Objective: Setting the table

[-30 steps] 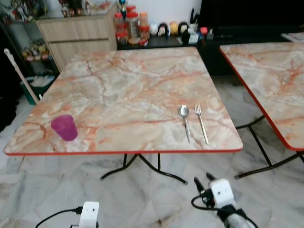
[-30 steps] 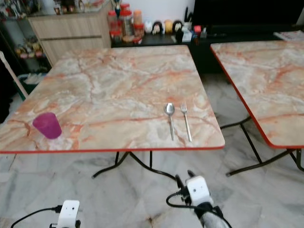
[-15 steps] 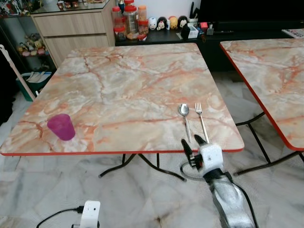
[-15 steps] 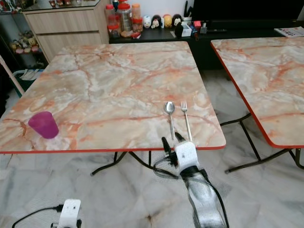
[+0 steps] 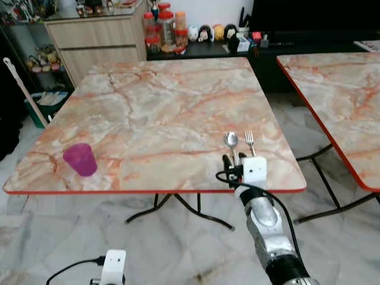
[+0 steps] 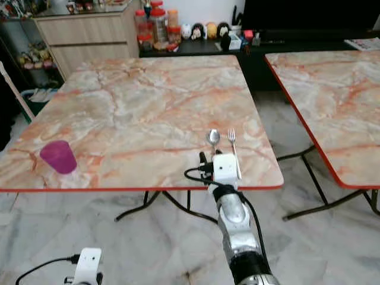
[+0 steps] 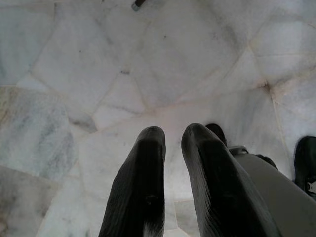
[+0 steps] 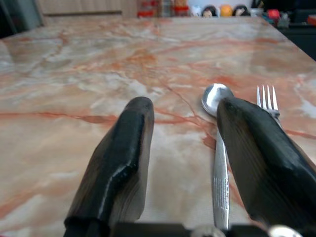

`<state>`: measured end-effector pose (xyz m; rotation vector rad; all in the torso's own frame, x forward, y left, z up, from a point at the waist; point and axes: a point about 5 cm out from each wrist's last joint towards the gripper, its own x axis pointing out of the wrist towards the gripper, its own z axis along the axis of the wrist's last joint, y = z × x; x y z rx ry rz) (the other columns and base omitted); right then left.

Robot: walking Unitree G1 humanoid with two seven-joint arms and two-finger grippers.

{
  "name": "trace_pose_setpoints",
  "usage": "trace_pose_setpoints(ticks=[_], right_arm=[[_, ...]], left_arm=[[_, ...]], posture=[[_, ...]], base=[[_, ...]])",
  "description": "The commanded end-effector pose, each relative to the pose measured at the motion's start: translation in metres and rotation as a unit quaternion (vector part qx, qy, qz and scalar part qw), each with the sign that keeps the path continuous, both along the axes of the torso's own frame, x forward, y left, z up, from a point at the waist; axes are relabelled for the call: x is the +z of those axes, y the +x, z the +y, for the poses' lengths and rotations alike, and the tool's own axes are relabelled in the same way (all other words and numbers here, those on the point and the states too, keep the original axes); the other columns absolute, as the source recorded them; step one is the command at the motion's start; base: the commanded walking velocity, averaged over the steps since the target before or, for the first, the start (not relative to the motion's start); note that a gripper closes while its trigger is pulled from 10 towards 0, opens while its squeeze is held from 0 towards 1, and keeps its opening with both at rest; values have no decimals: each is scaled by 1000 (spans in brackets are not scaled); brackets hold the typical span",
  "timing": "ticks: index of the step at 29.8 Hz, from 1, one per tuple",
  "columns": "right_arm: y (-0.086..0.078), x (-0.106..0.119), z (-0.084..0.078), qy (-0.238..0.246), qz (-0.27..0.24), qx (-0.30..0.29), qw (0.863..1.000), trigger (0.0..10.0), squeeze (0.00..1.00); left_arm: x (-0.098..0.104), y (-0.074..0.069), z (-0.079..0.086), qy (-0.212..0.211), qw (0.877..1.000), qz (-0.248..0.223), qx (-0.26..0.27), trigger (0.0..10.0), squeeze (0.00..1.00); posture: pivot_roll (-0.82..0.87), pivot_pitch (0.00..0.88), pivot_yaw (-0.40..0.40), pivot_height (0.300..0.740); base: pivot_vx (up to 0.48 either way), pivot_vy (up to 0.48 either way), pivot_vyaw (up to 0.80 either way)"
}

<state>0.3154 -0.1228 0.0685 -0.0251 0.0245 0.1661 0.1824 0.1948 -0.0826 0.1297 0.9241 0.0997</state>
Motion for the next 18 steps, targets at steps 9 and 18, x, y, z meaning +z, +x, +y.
trace_pose_setpoints(ticks=[9,18], right_arm=[[4,0,2,-2,1,-13,1000,10000,0],[4,1,4,5,-2,-11,1000,10000,0]], left_arm=[[1,1,2,5,1000,-2,6,10000,0],[0,0,2,5,1000,0,9,10000,0]], posture=[[-52,0,29,740],[-54,0,29,740]], base=[[291,0,0],[327,0,0]])
